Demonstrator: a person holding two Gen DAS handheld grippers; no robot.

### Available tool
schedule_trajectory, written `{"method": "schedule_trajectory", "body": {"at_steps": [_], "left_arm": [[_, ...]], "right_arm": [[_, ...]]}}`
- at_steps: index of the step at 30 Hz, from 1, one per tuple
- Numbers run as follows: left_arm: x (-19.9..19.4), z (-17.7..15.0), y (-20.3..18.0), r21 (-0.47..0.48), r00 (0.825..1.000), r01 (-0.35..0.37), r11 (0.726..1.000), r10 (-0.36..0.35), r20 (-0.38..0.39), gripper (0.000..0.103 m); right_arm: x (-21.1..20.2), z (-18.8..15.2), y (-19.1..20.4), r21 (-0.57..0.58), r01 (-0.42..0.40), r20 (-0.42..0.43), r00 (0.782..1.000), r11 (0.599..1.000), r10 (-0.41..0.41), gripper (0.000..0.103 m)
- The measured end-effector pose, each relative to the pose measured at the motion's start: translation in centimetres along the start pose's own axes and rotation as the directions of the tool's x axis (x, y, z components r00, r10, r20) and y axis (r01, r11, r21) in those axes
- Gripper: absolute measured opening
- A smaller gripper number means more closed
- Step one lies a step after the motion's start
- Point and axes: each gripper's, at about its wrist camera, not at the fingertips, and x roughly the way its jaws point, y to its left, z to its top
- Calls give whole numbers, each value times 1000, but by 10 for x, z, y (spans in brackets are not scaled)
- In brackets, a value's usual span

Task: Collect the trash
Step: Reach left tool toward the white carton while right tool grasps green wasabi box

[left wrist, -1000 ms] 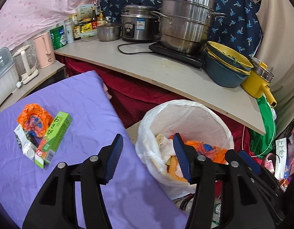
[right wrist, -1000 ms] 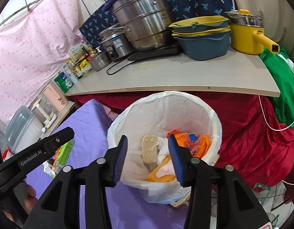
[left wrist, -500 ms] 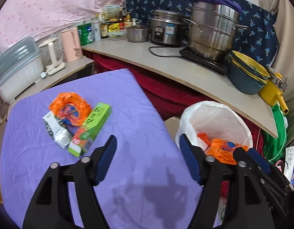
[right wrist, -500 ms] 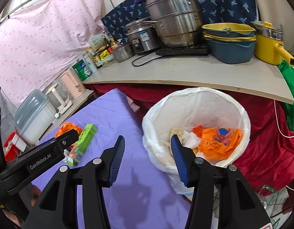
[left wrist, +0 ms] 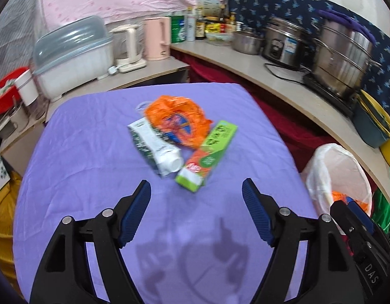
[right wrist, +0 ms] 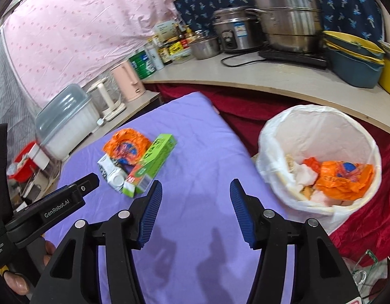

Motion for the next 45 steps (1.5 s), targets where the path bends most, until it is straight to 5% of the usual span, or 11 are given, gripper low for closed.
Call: {"method": "schedule_trajectory", "body": {"at_steps": [10, 20, 45], "left_arm": [[12, -2, 81, -110, 996, -84, 990, 82, -26, 71], [28, 2, 121, -170, 994, -106, 980, 99, -51, 72], [76, 49, 131, -210, 997, -65, 975, 56, -51, 80]], "right_arm": [[51, -13, 63, -64, -65, -88, 994, 996, 59, 59], [104, -20, 101, -92, -74, -139, 988, 993, 61, 65], [198, -12, 116, -65, 17, -205, 978, 998, -30, 66]]}}
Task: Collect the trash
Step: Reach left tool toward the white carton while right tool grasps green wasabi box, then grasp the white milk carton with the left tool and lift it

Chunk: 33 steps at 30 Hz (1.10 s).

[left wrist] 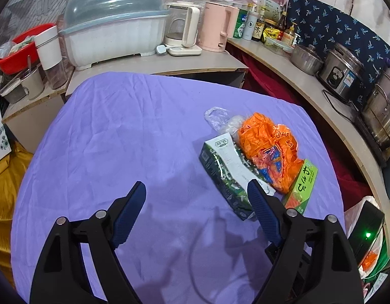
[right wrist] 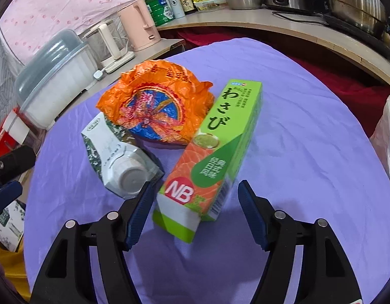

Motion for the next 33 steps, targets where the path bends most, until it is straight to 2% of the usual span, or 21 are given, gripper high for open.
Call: {"method": "schedule_trajectory", "body": {"at_steps": [1, 5, 12, 20, 22, 24, 25, 29, 33], "left_arm": [[3, 1, -3, 0, 1000, 3, 1000, -3, 0, 81], [12, 3, -16, 0, 1000, 8, 1000, -8, -7, 82], [36, 3, -52, 24, 999, 28, 999, -27, -35, 88], [76, -4, -72, 46, 994, -26, 999, 31, -102, 88], [84, -6, -72, 43, 992, -34, 998, 39, -119, 82], [89, -8, -70, 41, 990, -31, 999, 36, -137, 72], [91, -9, -70, 40, 989, -31, 999, 36, -144, 70], [91, -12, -68, 43, 989, -35, 998, 41, -140, 69], [87, -15, -65, 45, 989, -39, 998, 45, -138, 69]], "right_arm": [[1, 0, -2, 4, -1, -4, 1000, 1000, 1, 65], [-2, 2, -15, 14, 6, -3, 1000, 1000, -6, 50], [-9, 6, -42, 28, 11, 3, 1000, 1000, -11, 46], [-12, 9, -56, 35, 4, -2, 1000, 999, -4, 48], [-11, 9, -57, 36, 10, 3, 1000, 999, -10, 49], [-9, 10, -57, 35, 12, 1, 1000, 999, -12, 53], [-7, 11, -56, 34, 16, 2, 1000, 999, -16, 55], [-2, 16, -55, 50, 26, 21, 999, 998, -27, 67], [5, 19, -54, 57, 30, 19, 999, 998, -31, 66]]}}
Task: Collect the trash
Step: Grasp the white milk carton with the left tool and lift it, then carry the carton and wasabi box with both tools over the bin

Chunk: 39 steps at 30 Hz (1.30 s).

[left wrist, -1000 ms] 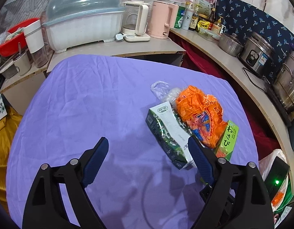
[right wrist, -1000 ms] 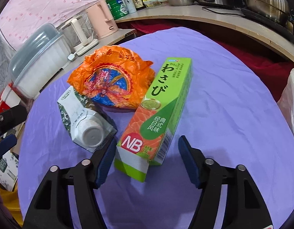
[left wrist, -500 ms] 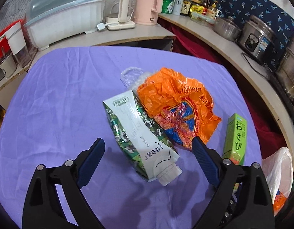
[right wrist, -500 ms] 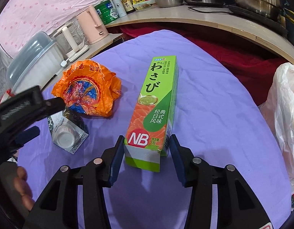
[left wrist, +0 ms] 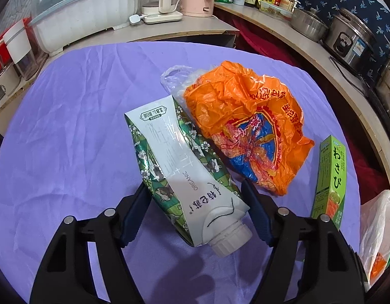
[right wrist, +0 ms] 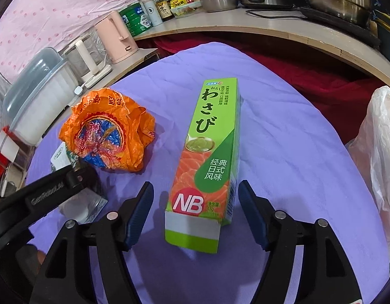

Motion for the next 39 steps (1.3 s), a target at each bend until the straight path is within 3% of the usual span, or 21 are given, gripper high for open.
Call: {"method": "schedule_trajectory", "body": {"at_steps": [3, 12, 25, 39], "left_arm": [[-5, -4, 4, 3, 1000, -7, 1000, 7, 5, 69], [-39, -25, 9, 31, 999, -7, 999, 6, 34, 68], [-110, -66, -16, 118, 996, 38, 992, -47, 79, 66], [-165, -118, -79, 238, 985, 119, 964, -144, 91, 58]], "right_arm": [[-2, -1, -1, -1, 7, 3, 1000, 1000, -7, 51], [-32, -12, -16, 29, -14, 7, 1000, 999, 13, 40], [-110, -38, -34, 9, -40, 59, 998, 999, 39, 38], [-195, -66, -92, 58, -36, 166, 986, 998, 26, 38]]}}
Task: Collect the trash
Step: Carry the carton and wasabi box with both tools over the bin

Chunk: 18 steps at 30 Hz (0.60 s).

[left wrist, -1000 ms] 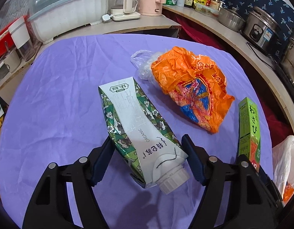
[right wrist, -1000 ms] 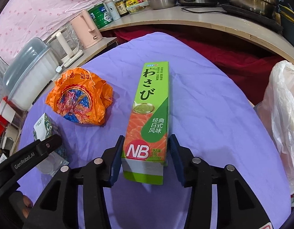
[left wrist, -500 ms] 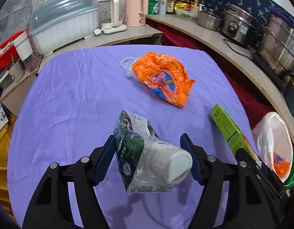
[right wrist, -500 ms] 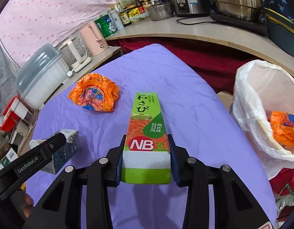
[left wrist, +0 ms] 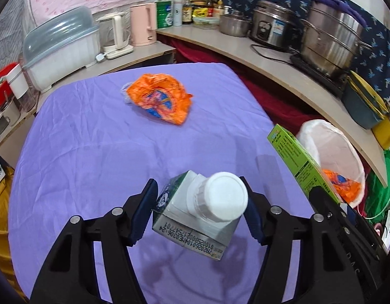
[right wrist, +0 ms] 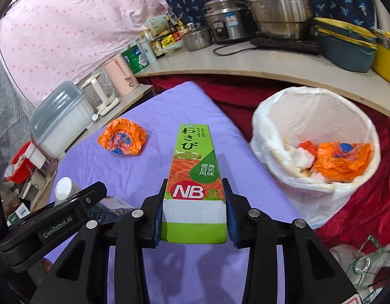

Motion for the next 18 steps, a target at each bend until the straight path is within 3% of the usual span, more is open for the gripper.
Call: {"method": "schedule_trajectory", "body": {"at_steps": [9, 18], "left_arm": [[-16, -7, -69, 85, 997, 71, 994, -73, 18, 58], [-29, -5, -142, 207, 983, 173, 963, -181, 19, 58]], "right_arm": [[-51, 4, -73, 94, 71, 80, 994, 993, -79, 38], [-74, 6, -134, 184, 118, 117, 983, 976, -141, 38]]}}
